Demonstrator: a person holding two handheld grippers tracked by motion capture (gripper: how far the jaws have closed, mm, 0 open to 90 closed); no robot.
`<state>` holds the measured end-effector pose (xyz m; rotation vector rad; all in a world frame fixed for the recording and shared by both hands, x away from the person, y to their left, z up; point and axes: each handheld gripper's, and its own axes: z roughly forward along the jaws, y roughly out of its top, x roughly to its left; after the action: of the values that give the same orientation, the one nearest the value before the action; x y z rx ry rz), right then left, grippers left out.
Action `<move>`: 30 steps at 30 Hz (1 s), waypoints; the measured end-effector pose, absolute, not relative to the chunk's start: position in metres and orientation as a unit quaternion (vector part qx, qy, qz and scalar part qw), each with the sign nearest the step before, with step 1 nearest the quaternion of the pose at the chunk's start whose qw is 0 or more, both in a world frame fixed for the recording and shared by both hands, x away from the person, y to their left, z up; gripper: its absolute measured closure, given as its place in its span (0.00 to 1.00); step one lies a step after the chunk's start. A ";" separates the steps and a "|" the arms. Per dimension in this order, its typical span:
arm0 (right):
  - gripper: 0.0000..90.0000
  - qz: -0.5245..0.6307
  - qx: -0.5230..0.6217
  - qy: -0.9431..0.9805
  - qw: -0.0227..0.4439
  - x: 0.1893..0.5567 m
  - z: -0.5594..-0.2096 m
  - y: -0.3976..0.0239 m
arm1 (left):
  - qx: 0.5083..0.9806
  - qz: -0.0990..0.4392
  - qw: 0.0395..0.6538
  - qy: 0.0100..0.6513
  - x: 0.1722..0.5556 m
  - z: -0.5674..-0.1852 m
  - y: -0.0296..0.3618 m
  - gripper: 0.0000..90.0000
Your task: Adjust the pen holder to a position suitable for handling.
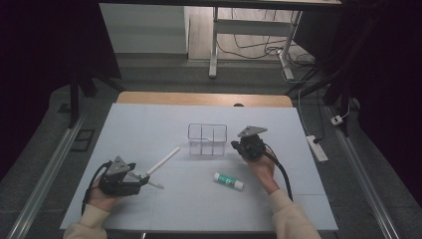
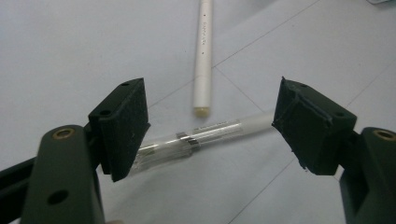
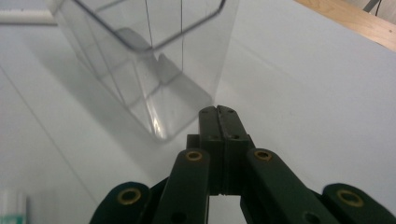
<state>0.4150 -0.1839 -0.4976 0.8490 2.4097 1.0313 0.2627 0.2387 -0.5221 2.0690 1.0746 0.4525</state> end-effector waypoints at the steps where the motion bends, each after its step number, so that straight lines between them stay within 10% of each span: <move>1: 0.99 0.368 0.303 0.857 0.193 0.412 -0.498 -0.188 | 0.808 0.176 0.374 0.419 0.263 -0.522 0.239 0.29; 13: 0.98 0.375 0.303 0.855 0.189 0.381 -0.500 -0.231 | 0.809 0.176 0.374 0.418 0.263 -0.523 0.239 0.29; 20: 0.69 0.382 0.305 0.854 0.178 0.365 -0.502 -0.253 | 0.811 0.175 0.373 0.416 0.263 -0.523 0.240 0.29; 30: 0.55 0.405 0.296 0.846 0.183 0.344 -0.501 -0.283 | 0.811 0.173 0.374 0.416 0.265 -0.523 0.242 0.30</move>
<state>0.3445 -0.2826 -0.5006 0.8354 2.3857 1.1416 0.2648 0.2423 -0.5228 2.0753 1.0640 0.4434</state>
